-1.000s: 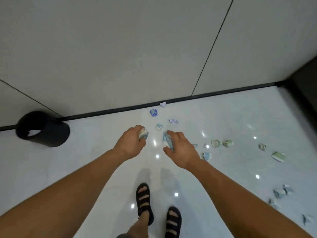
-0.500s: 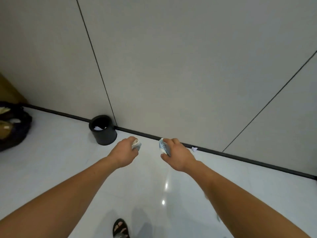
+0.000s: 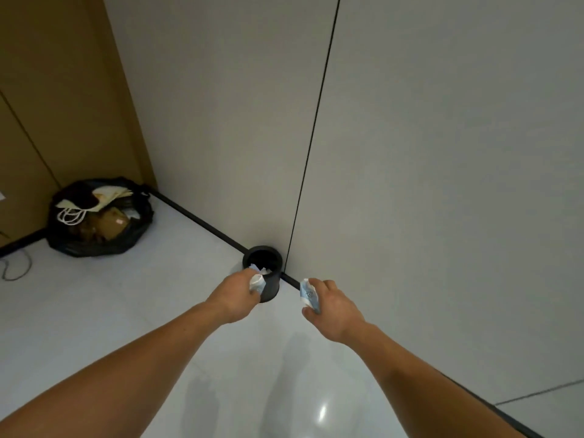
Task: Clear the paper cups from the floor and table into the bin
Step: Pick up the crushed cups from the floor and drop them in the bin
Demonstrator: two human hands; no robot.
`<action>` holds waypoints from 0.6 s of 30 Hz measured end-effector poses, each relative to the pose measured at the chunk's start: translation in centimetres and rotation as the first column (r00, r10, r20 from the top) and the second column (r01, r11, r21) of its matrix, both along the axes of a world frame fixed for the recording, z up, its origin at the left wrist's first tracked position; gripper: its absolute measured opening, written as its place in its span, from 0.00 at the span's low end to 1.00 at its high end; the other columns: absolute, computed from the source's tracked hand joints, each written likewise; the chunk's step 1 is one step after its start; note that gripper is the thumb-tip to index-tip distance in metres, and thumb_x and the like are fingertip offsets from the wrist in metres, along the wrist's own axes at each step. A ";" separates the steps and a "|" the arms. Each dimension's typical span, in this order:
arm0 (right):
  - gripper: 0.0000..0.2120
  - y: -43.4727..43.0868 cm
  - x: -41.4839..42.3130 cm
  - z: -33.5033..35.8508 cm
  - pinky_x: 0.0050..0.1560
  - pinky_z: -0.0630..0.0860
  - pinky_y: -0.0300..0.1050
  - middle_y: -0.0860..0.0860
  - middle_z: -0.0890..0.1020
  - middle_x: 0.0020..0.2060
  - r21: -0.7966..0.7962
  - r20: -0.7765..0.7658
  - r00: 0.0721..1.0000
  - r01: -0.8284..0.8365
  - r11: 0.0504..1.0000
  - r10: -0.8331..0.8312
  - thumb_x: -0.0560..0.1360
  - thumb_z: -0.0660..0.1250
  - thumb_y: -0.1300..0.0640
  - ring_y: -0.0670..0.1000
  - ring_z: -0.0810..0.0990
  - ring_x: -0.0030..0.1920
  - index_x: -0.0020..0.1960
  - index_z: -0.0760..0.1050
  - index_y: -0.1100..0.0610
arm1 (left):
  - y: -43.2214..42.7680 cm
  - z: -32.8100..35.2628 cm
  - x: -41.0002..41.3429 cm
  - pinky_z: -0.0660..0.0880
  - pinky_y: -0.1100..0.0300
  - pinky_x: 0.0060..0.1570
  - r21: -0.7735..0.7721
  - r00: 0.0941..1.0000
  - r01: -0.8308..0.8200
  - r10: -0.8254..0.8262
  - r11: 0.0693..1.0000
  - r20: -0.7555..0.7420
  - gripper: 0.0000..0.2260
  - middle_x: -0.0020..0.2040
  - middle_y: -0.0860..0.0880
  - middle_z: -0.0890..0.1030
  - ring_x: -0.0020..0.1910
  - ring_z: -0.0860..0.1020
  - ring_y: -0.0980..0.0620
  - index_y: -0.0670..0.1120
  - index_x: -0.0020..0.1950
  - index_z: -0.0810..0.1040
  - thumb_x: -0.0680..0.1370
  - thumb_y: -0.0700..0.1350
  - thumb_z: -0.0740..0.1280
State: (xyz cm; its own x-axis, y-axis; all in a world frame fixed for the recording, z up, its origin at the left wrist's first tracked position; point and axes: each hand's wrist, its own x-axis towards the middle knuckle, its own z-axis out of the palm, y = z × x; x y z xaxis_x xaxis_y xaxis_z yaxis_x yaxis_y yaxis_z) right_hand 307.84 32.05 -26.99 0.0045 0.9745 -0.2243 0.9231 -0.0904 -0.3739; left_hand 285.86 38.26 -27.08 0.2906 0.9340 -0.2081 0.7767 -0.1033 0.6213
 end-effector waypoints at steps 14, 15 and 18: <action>0.31 18.4 -1.0 -3.5 0.60 0.72 0.45 0.51 0.68 0.67 -0.028 -0.035 0.999 -0.006 1.000 0.005 0.77 0.65 0.44 0.54 0.73 0.62 0.76 0.58 0.50 | 18.1 -3.2 -0.3 0.70 0.61 0.42 -0.063 0.998 0.042 -0.044 0.997 -0.034 0.13 0.54 0.45 0.77 0.47 0.75 0.50 0.47 0.62 0.72 0.77 0.44 0.65; 0.32 20.1 -0.5 -4.0 0.61 0.72 0.45 0.51 0.68 0.67 -0.037 -0.045 0.999 0.000 0.999 -0.002 0.77 0.65 0.45 0.54 0.73 0.62 0.76 0.58 0.51 | 19.4 -3.4 0.0 0.70 0.61 0.43 -0.074 0.998 0.042 -0.045 0.996 -0.039 0.14 0.54 0.45 0.77 0.47 0.74 0.50 0.46 0.62 0.72 0.78 0.44 0.64; 0.31 25.2 0.5 -4.9 0.60 0.72 0.45 0.52 0.69 0.67 -0.070 -0.081 0.997 -0.008 0.997 0.002 0.77 0.65 0.46 0.54 0.72 0.62 0.76 0.59 0.51 | 23.7 -3.7 0.3 0.74 0.58 0.47 -0.112 0.994 0.055 -0.065 0.992 -0.090 0.13 0.54 0.45 0.78 0.49 0.76 0.49 0.45 0.63 0.70 0.79 0.45 0.64</action>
State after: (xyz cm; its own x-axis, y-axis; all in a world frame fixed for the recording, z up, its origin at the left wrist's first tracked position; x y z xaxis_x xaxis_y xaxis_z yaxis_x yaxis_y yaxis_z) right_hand 308.35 57.20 -31.91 -0.0216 0.9562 -0.2920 0.8905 -0.1144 -0.4403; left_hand 286.18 61.92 -30.81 0.3201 0.8854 -0.3370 0.8262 -0.0869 0.5566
